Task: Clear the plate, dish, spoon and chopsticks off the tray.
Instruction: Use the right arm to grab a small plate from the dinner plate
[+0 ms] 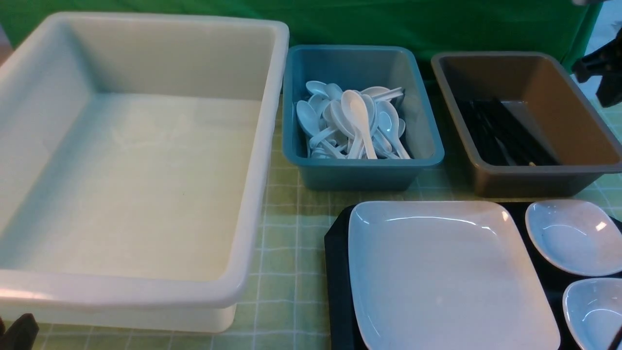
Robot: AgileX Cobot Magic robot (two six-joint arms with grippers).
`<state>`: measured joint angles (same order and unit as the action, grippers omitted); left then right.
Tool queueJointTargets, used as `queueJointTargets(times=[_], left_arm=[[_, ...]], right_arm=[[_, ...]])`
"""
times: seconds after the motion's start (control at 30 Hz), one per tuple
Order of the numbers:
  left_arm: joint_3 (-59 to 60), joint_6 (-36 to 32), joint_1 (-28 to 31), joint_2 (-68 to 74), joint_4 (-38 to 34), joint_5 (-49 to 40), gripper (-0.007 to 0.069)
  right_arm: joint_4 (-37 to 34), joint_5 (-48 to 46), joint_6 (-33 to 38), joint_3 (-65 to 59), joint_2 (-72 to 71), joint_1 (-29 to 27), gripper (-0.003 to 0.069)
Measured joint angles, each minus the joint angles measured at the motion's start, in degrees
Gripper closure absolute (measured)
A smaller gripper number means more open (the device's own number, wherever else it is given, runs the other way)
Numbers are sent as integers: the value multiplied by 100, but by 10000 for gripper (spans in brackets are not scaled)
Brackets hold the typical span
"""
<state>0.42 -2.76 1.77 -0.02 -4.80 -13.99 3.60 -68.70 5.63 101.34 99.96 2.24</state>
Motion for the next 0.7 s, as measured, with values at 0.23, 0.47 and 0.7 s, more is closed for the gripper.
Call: queueJointTargets(times=[0.23,0.47,0.7], left_arm=[[0,0,0,0,0,0,401],[0,0,0,0,0,0,401],[0,0,0,0,0,0,401]], right_arm=[[-20,-45,-230,-1955,-1919,0,661],[-72,636,-769,-4669,-3412,0,653],[-113,723,-725,-6115,-3582,0,615]])
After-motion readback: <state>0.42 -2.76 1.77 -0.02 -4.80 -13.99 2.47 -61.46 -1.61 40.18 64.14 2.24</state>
